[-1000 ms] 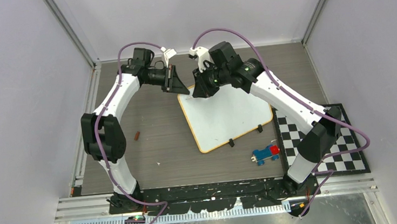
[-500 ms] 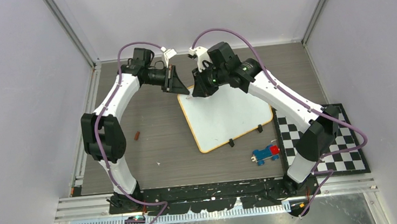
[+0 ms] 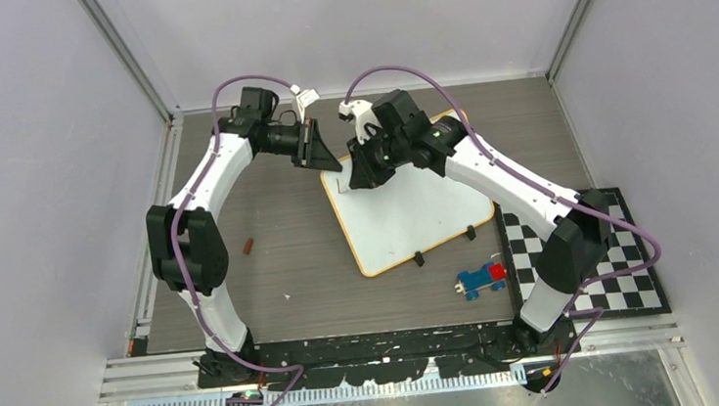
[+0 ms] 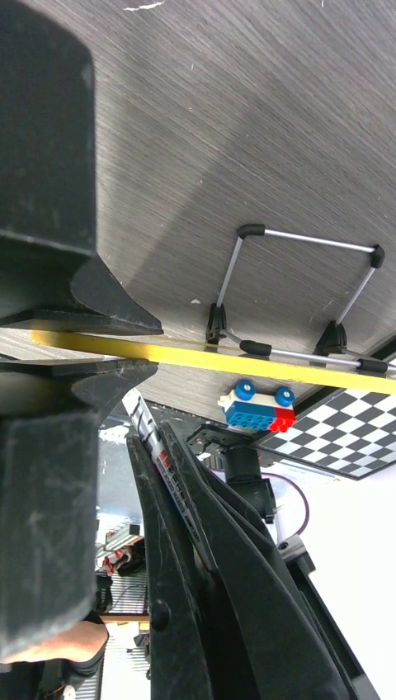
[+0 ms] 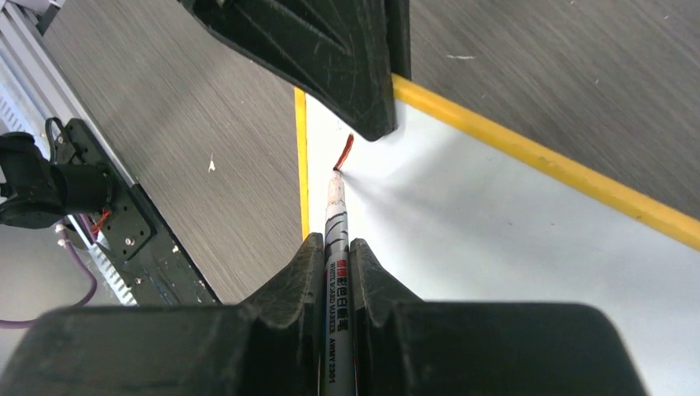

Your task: Write a sentence on the whiteboard

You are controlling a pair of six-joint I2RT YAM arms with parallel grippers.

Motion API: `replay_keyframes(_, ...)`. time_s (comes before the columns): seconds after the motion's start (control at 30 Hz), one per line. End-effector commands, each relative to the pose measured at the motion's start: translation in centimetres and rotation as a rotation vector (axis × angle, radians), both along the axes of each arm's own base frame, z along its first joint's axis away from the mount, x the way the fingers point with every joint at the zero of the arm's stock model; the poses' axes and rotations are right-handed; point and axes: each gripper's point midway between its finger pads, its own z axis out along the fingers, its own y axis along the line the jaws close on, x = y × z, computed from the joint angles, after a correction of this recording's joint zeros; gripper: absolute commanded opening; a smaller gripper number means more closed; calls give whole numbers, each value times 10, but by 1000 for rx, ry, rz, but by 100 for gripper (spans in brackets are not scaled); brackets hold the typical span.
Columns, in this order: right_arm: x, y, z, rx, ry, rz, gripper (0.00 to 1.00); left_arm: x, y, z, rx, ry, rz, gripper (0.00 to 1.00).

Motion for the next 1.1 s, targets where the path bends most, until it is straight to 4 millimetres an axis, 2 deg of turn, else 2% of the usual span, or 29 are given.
replay_keyframes(0.0, -2, -2, 12, 31, -45, -8, 0, -6, 5, 16, 5, -25, 21, 0)
replay_keyframes(0.3, -14, -4, 1, 27, -2, 14, 0, -6, 5, 14, 9, -24, 24, 0)
replay_keyframes(0.57, -17, 2, 39, 95, -29, 38, 0, -6, 5, 15, 8, -23, 22, 0)
replay_keyframes(0.67, -13, 3, 45, 104, -40, 29, 0, -6, 5, 16, 7, -25, 22, 0)
replay_keyframes(1.07, 4, 5, 26, 56, -47, -7, 0, -8, 5, 17, 9, -31, 17, 0)
